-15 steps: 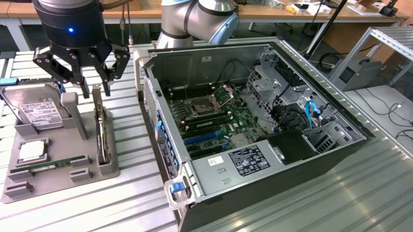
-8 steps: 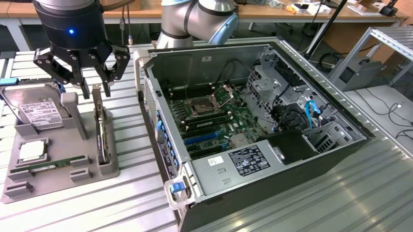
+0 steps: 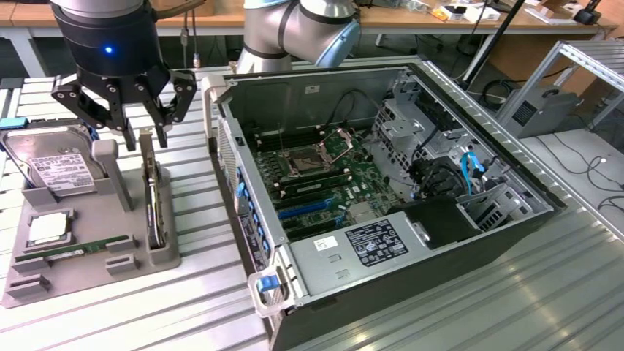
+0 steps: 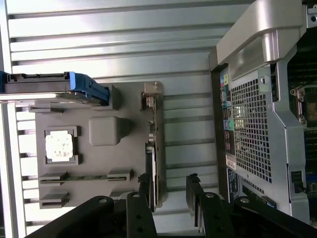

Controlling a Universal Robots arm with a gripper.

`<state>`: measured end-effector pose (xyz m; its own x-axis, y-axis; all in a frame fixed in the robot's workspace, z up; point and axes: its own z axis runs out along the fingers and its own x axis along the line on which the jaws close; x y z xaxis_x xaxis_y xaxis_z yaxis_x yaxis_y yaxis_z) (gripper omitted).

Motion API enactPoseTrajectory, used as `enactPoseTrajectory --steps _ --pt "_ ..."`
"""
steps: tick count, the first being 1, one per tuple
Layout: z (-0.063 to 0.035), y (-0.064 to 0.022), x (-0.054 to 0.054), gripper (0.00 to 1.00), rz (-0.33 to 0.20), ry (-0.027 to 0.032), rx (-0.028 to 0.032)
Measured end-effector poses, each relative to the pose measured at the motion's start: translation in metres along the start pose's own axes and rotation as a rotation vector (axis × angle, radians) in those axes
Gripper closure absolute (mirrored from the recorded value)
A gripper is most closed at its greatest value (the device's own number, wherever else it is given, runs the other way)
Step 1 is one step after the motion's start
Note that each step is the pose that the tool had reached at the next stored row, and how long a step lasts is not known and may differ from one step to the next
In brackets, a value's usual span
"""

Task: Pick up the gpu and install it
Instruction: 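Pick up the gpu and move the gpu toward the slot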

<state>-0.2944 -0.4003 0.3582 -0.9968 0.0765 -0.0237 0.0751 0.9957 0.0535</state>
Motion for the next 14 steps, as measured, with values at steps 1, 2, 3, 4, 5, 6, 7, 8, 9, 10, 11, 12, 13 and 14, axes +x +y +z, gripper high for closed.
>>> enactPoseTrajectory --steps 1,2,3,4,5,6,7,8,9,10,11,12,13,14 --pt "0.0003 0.0000 0.0000 0.58 0.000 0.0000 0.0001" --pt "0.0006 0.0000 0.0000 0.58 0.000 0.0000 0.0000" --pt "0.0007 0.0000 0.0000 0.58 0.000 0.0000 0.0001" --pt "0.0011 -0.0001 0.0000 0.58 0.000 0.0000 0.0000" --pt "0.0015 -0.0001 0.0000 0.58 0.000 0.0000 0.0000" --pt "0.0017 -0.0001 0.0000 0.58 0.000 0.0000 0.0000" --pt "0.0019 -0.0001 0.0000 0.58 0.000 0.0000 0.0000" --pt "0.0020 -0.0001 0.0000 0.58 0.000 0.0000 0.0001" --pt "0.0025 -0.0001 0.0001 0.58 0.000 0.0000 0.0000" --pt "0.0028 -0.0002 0.0001 0.58 0.000 0.0000 0.0001" --pt "0.0031 -0.0002 0.0001 0.58 0.000 0.0000 0.0000" --pt "0.0035 -0.0002 0.0001 0.58 0.000 0.0000 0.0001" --pt "0.0037 -0.0002 0.0001 0.58 0.000 0.0000 0.0001" --pt "0.0041 -0.0002 0.0001 0.58 0.000 0.0000 0.0000"
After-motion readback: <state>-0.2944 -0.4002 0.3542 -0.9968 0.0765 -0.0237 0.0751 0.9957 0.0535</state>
